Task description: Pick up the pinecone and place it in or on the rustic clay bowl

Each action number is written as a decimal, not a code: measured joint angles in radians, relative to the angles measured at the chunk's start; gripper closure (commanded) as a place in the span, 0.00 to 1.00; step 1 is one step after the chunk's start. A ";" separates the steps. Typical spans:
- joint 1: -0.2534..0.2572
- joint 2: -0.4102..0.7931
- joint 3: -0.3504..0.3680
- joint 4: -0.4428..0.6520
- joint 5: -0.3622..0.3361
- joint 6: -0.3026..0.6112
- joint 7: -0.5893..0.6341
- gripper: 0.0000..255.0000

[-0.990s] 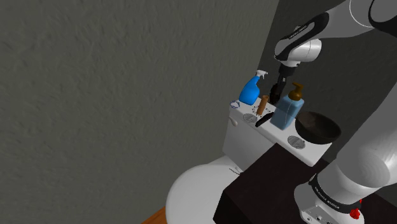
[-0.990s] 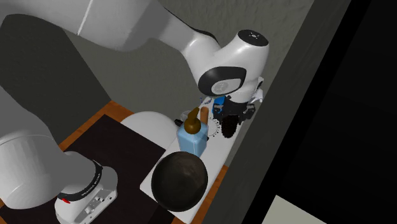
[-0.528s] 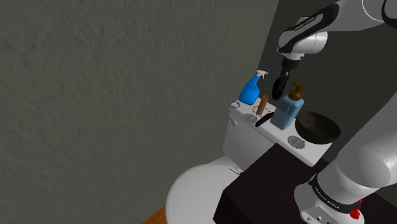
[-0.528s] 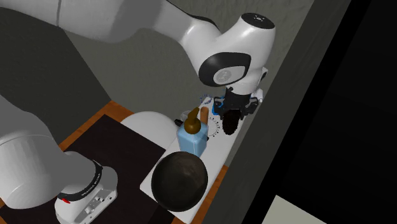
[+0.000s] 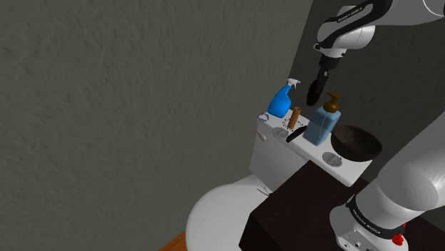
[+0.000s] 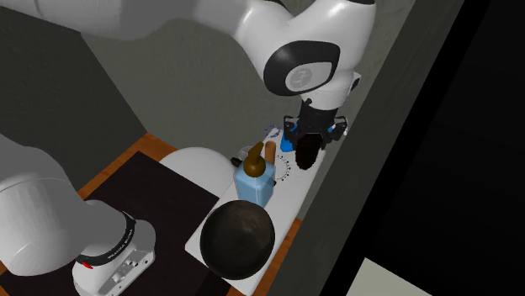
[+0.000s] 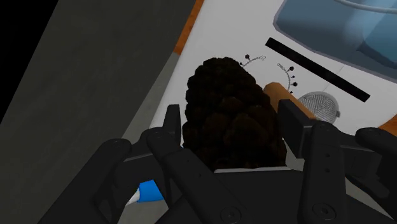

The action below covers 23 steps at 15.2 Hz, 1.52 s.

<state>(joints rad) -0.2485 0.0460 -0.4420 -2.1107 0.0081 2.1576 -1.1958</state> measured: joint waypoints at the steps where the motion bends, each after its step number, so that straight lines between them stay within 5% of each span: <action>1: 0.000 -0.019 -0.002 -0.017 -0.010 -0.001 0.003 1.00; 9: -0.054 -0.318 -0.016 -0.299 -0.167 0.006 0.038 1.00; 20: -0.245 -0.772 -0.017 -0.616 -0.356 -0.121 0.007 1.00; 23: -0.264 -0.791 -0.028 -0.658 -0.376 -0.099 0.001 1.00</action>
<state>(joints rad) -0.5129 -0.7446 -0.4698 -2.7690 -0.3681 2.0589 -1.1944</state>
